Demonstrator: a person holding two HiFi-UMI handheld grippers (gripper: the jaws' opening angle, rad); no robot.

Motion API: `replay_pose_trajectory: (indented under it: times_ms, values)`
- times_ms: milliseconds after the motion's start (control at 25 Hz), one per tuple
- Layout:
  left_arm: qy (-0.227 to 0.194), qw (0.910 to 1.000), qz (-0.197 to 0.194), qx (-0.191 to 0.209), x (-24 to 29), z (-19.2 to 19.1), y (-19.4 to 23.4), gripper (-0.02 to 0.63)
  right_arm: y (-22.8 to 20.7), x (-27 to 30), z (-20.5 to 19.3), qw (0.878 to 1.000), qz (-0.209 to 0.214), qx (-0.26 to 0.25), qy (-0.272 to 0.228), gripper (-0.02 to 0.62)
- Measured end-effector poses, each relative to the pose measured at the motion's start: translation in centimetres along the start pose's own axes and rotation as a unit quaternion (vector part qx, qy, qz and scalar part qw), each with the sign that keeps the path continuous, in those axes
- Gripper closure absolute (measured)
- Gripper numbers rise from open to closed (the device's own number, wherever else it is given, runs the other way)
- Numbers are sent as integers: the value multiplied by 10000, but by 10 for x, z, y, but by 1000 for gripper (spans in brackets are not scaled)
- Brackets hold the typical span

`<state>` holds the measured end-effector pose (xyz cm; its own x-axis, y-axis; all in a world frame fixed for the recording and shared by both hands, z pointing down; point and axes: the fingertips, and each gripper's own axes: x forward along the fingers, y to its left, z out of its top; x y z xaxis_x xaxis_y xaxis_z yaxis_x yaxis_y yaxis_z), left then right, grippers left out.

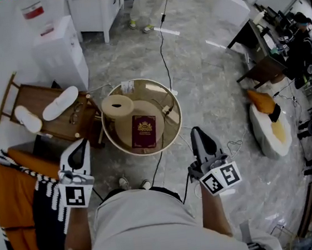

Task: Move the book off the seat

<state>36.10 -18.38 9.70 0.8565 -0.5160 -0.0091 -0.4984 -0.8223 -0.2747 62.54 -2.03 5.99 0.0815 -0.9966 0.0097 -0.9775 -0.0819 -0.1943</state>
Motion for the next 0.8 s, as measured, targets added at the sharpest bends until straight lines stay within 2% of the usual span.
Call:
replay_pose_trajectory:
  times_ms: [200,480,800]
  values:
    - [-80,9999,68,-73,0,0,9,591,12,13,-5,9989,23,-406,216,574]
    - [-52,9998,129,-116,-13,-5,17,591,29,18,1,9982,104,-571,147,574]
    - [-54,9999,-3,-164,-22,-8,18,591,46,19,-6,9978,131,-592,265,574]
